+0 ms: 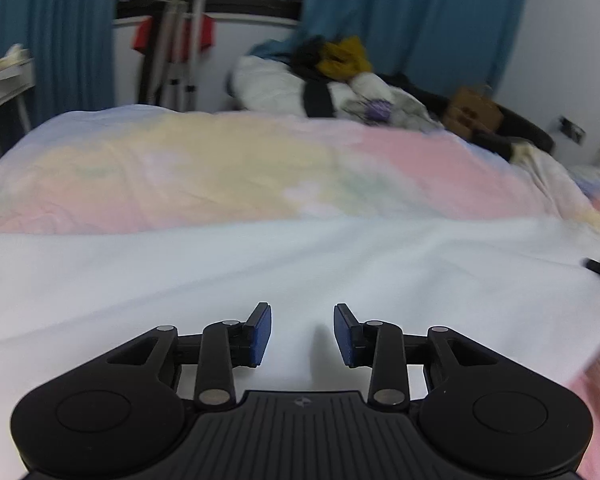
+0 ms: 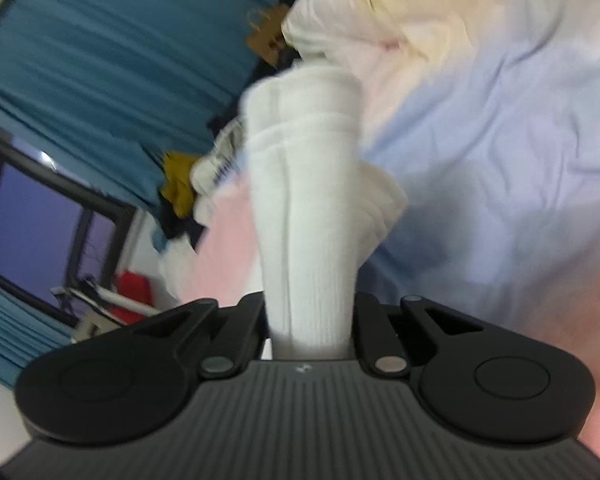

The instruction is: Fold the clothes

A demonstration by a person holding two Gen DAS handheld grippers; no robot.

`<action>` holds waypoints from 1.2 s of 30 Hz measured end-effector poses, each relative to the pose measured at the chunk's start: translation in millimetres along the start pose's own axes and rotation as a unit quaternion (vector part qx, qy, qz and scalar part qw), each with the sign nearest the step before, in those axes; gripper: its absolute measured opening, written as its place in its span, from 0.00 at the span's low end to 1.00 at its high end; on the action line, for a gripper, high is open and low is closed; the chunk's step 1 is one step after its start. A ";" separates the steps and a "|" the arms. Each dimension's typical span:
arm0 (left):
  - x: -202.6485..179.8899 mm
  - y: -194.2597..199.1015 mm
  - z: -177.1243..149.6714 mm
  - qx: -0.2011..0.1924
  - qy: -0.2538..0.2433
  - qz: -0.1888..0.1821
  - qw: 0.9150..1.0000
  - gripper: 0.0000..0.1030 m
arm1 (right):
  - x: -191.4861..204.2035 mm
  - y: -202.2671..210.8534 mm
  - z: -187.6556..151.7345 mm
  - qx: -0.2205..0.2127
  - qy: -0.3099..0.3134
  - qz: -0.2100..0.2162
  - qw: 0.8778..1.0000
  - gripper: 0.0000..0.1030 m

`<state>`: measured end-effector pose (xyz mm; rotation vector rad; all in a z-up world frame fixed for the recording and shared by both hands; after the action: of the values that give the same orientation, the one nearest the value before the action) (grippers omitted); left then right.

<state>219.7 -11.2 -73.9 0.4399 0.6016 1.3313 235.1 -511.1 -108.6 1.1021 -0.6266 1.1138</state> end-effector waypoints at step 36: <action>20.3 44.2 -41.2 0.007 0.089 0.025 0.996 0.51 | 66.4 62.7 -24.9 -0.116 0.299 -0.048 0.946 0.10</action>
<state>162.4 15.6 -81.5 0.3512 0.7526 1.4253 198.0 -460.2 -37.9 0.5390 -0.2106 1.1801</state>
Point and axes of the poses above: each gripper's, at about its wrist camera, not at the fingertips, and y roughly against the way its jaws point, x to its left, z to its top, the point moved 6 cm from there along -y, roughly the way its jaws point, and after that the axes turned 1 degree about -x, right-handed, at the moved point
